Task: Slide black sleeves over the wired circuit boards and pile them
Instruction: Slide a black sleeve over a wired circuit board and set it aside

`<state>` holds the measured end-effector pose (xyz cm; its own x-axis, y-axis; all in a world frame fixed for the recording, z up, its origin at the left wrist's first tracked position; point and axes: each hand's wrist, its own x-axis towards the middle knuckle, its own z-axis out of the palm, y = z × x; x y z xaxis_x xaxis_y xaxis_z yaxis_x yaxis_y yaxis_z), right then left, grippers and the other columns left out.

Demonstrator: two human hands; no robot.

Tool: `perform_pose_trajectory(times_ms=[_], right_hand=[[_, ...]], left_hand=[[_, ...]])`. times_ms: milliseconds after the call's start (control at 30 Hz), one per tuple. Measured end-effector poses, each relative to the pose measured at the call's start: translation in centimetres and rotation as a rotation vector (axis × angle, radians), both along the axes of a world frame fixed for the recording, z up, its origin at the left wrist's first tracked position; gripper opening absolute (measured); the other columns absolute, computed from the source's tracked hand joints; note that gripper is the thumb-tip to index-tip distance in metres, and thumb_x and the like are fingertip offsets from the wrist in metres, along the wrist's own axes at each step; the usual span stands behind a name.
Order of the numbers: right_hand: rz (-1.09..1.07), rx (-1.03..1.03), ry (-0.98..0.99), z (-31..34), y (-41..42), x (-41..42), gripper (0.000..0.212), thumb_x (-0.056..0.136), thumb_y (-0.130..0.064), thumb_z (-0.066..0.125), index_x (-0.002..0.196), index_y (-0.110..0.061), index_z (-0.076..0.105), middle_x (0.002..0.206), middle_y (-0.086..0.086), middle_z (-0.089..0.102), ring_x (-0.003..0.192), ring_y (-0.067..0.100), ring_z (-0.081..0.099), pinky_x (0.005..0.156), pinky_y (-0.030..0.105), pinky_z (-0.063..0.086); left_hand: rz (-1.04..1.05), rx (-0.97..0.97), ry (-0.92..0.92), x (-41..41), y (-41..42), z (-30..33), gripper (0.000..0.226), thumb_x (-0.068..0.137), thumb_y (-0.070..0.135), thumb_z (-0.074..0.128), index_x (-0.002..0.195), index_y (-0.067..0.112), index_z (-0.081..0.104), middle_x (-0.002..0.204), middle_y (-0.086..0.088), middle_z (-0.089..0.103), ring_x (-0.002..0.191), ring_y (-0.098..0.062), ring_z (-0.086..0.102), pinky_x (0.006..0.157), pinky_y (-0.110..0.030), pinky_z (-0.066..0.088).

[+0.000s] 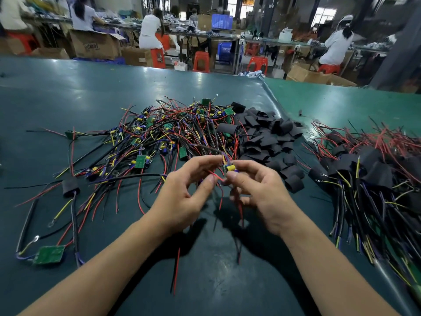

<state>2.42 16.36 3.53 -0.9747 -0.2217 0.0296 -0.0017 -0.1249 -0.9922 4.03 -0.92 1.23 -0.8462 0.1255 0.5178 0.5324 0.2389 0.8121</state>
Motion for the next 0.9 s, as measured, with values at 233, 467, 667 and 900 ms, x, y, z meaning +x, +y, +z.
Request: perform_pose_trajectory(times_ms=[233, 467, 667, 900], right_hand=[[-0.15, -0.404, -0.003, 1.8, 3.6, -0.9, 0.021, 0.074, -0.01, 0.063, 0.095, -0.015, 0.062, 0.075, 0.006, 0.068, 0.057, 0.014, 0.056, 0.047, 0.022, 0.043], [-0.226, -0.468, 0.124, 2.3, 4.8, -1.2, 0.017, 0.081, -0.003, 0.063, 0.093, -0.012, 0.055, 0.083, 0.012, 0.072, 0.062, 0.015, 0.054, 0.056, 0.024, 0.044], [-0.513, -0.309, 0.447, 2.9, 5.0, -0.8, 0.019, 0.086, -0.003, 0.062, 0.095, -0.015, 0.05, 0.081, 0.009, 0.071, 0.059, 0.022, 0.057, 0.053, 0.03, 0.049], [-0.741, -0.137, 0.547, 2.8, 5.9, -1.1, 0.016, 0.097, -0.007, 0.059, 0.108, -0.007, 0.047, 0.076, 0.0, 0.071, 0.047, 0.011, 0.056, 0.046, 0.024, 0.048]], left_hand=[[0.197, -0.276, 0.043, -0.8, -2.9, 0.9, 0.045, 0.089, 0.05, 0.04, 0.107, 0.024, 0.072, 0.093, 0.003, 0.069, 0.09, -0.011, 0.051, 0.082, -0.024, 0.039], [0.172, -0.426, 0.097, -0.5, -2.2, 1.1, 0.03, 0.094, 0.042, 0.062, 0.093, 0.016, 0.077, 0.101, 0.011, 0.07, 0.11, -0.016, 0.052, 0.098, -0.037, 0.041], [0.136, -0.72, 0.088, -3.7, 0.5, 2.5, 0.015, 0.093, 0.023, 0.063, 0.102, 0.016, 0.073, 0.098, 0.004, 0.07, 0.096, -0.017, 0.056, 0.088, -0.026, 0.04], [0.102, -1.075, 0.151, -9.2, 5.4, 4.3, 0.039, 0.092, 0.026, 0.056, 0.13, 0.015, 0.058, 0.129, -0.006, 0.058, 0.119, -0.027, 0.048, 0.105, -0.039, 0.037]])
